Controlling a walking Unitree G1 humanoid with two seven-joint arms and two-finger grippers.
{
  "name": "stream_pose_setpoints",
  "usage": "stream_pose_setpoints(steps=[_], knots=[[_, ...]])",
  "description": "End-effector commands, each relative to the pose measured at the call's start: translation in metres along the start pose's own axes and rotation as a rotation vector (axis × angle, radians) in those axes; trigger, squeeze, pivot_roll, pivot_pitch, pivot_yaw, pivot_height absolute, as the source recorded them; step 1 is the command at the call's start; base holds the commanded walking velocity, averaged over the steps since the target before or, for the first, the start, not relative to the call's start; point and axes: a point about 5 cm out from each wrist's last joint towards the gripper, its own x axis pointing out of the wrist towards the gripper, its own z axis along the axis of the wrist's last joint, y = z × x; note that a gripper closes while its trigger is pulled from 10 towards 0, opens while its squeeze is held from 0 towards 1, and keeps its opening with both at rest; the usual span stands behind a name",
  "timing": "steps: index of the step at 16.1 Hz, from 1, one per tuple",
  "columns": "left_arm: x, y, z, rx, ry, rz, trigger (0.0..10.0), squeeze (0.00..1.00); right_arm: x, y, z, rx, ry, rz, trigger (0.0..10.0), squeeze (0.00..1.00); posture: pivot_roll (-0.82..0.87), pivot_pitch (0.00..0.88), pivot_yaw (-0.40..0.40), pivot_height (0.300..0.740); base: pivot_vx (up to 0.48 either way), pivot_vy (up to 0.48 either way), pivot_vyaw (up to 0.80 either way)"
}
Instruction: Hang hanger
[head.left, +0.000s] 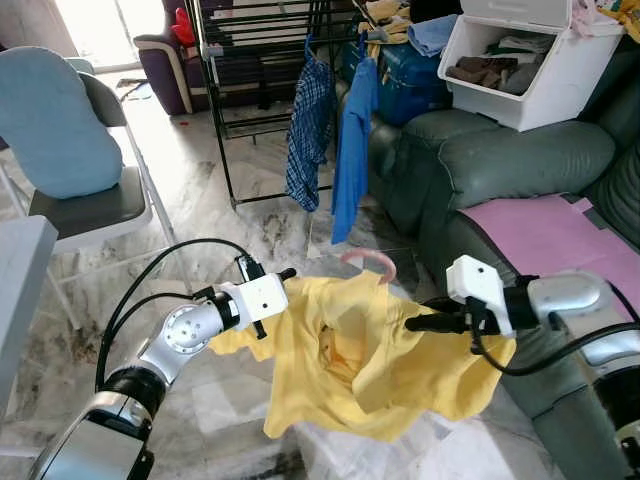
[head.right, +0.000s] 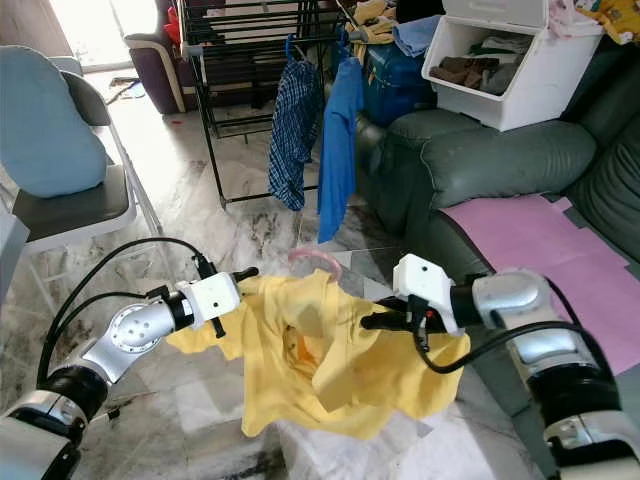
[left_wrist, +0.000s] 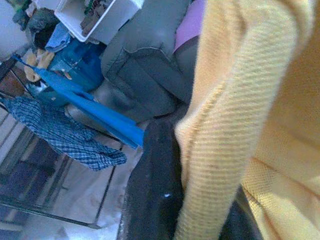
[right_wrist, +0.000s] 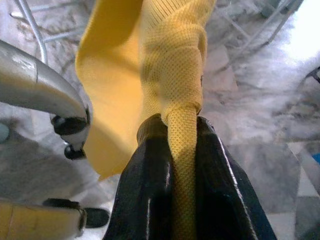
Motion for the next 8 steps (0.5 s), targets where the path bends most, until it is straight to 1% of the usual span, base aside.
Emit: stream_pose_setpoints(steps=[1, 2, 4, 6, 8], knots=[[0.0, 0.01, 0.007, -0.024, -0.053, 0.05, 10.0, 1.0, 0.0, -0.004, -0.004, 0.006, 0.028, -0.064, 0.0, 0.0, -0.15, 0.0, 0.007, 0.74, 0.0, 0.0, 0.0], [-0.001, 0.01, 0.007, -0.023, -0.057, 0.052, 10.0, 1.0, 0.0, -0.005, -0.005, 0.009, 0.028, -0.088, 0.0, 0.0, -0.15, 0.0, 0.008, 0.74, 0.0, 0.0, 0.0], [-0.009, 0.007, 0.006, -0.004, -0.081, 0.061, 10.0, 1.0, 0.008, -0.009, -0.012, 0.039, 0.035, -0.217, 0.0, 0.0, -0.14, 0.0, 0.016, 0.74, 0.0, 0.0, 0.0], [-0.012, 0.003, 0.006, 0.004, -0.092, 0.055, 10.0, 1.0, 0.016, -0.012, -0.015, 0.068, 0.04, -0.31, 0.0, 0.0, -0.14, 0.0, 0.015, 0.74, 0.0, 0.0, 0.0], [-0.014, -0.001, 0.007, 0.019, -0.108, 0.002, 10.0, 1.0, 0.021, -0.015, -0.014, 0.089, 0.024, -0.346, 0.0, 0.0, -0.14, 0.0, 0.014, 0.74, 0.0, 0.0, 0.0]])
